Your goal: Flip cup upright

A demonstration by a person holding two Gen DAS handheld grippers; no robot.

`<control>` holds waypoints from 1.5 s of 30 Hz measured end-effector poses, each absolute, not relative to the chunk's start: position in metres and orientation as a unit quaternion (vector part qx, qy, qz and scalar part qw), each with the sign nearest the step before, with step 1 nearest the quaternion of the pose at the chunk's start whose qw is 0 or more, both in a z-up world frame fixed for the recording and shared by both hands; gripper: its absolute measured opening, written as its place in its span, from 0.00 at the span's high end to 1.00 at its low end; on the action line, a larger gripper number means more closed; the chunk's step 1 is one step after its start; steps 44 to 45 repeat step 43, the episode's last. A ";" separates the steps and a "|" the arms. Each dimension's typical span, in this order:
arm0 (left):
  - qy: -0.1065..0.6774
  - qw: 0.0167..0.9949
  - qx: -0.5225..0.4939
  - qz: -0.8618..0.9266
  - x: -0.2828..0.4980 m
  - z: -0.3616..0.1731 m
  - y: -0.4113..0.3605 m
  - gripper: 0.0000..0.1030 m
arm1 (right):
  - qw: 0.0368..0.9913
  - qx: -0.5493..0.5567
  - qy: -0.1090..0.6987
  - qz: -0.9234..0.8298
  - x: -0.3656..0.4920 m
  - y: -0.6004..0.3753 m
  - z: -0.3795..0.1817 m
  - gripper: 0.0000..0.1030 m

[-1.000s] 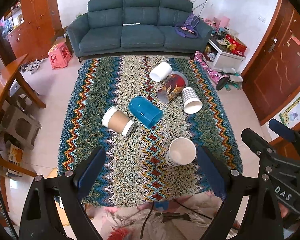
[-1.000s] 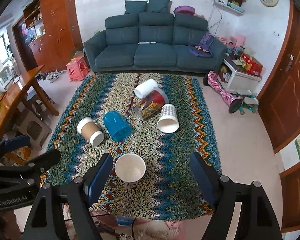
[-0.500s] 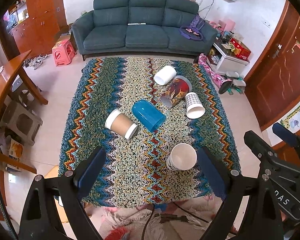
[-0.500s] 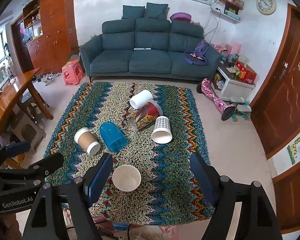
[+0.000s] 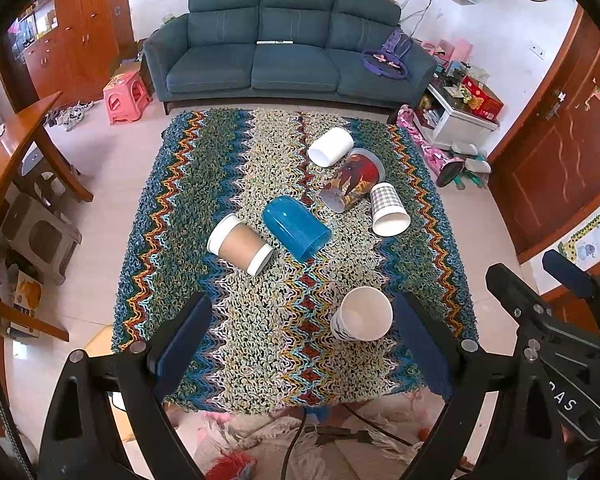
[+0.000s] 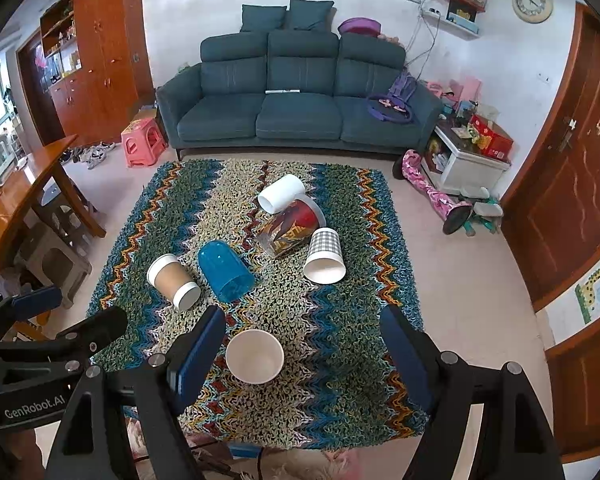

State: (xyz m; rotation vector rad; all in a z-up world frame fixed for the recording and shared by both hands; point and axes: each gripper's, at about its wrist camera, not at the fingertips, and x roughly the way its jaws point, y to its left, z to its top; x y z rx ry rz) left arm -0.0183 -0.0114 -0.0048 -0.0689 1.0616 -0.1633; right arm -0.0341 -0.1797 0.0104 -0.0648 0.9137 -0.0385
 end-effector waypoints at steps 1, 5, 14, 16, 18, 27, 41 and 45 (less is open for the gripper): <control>0.505 0.859 -0.033 -0.077 -0.018 -0.004 -0.011 0.09 | 0.897 -0.031 0.441 -0.019 -0.034 -0.179 0.010 0.22; 0.501 0.862 -0.035 -0.073 -0.018 -0.004 -0.010 0.09 | 0.895 -0.029 0.444 -0.017 -0.033 -0.179 0.010 0.22; 0.500 0.862 -0.035 -0.071 -0.017 -0.003 -0.010 0.09 | 0.893 -0.028 0.448 -0.015 -0.031 -0.177 0.009 0.22; 0.500 0.863 -0.034 -0.070 -0.017 -0.004 -0.010 0.09 | 0.894 -0.029 0.448 -0.016 -0.031 -0.176 0.009 0.22; 0.500 0.862 -0.035 -0.070 -0.017 -0.004 -0.010 0.09 | 0.894 -0.029 0.447 -0.017 -0.031 -0.176 0.008 0.22; 0.503 0.861 -0.034 -0.067 -0.017 -0.005 -0.008 0.09 | 0.894 -0.031 0.446 -0.019 -0.031 -0.176 0.006 0.22; 0.498 0.864 -0.027 -0.062 -0.018 -0.004 -0.010 0.09 | 0.895 -0.034 0.444 -0.022 -0.032 -0.177 0.008 0.22; 0.497 0.865 -0.025 -0.061 -0.018 -0.003 -0.010 0.09 | 0.895 -0.034 0.445 -0.023 -0.032 -0.177 0.008 0.22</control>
